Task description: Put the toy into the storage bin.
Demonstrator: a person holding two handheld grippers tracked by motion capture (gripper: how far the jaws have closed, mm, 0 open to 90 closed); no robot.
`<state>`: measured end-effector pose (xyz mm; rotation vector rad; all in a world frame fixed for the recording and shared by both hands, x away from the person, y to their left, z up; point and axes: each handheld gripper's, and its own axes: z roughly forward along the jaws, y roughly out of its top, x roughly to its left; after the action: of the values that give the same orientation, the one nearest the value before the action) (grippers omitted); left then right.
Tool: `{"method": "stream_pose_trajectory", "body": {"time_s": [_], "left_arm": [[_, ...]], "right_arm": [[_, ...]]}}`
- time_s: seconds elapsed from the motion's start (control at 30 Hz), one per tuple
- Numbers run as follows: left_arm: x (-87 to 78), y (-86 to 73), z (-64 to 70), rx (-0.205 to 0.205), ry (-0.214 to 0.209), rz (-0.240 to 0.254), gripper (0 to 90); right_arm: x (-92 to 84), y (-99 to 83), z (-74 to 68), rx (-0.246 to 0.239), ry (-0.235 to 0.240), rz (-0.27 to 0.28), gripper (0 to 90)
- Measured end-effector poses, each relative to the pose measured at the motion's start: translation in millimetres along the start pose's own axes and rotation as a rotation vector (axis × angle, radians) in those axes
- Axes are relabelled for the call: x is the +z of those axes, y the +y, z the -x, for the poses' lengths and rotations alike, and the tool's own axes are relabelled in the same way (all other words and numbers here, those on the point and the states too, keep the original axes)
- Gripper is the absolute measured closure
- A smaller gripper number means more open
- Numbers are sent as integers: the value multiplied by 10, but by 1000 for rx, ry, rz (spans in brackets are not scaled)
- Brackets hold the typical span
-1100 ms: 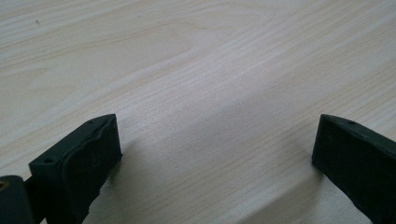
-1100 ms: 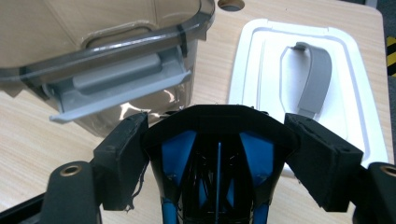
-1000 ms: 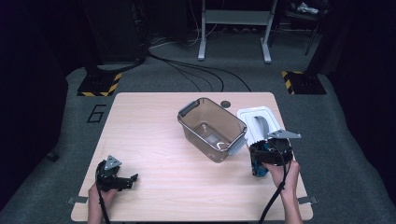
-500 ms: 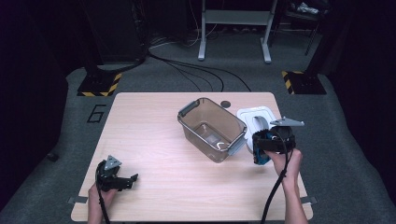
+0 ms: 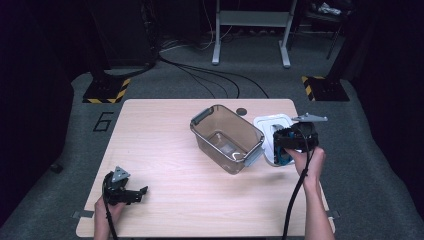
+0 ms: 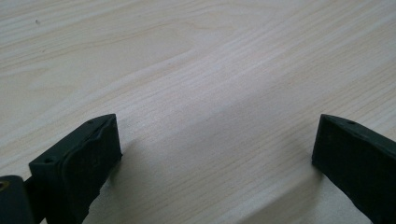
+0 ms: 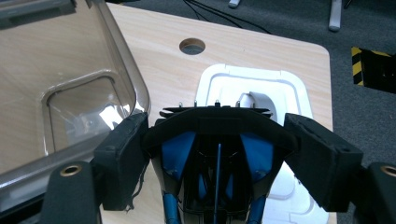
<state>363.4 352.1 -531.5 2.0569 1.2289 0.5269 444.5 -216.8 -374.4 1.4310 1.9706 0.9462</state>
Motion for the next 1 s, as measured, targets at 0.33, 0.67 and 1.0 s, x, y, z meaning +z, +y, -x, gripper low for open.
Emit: {"method": "stream_pose_trajectory", "body": {"time_s": [0.33,0.67,1.0], "left_arm": [[0,0,0,0,0,0,12],[0,0,0,0,0,0,12],[0,0,-1,0,0,0,13]], "right_arm": [[69,187,14,-3,-24,0,240],[102,353,67,2,-52,1,241],[118,517,84,-1,-73,13,241]]}}
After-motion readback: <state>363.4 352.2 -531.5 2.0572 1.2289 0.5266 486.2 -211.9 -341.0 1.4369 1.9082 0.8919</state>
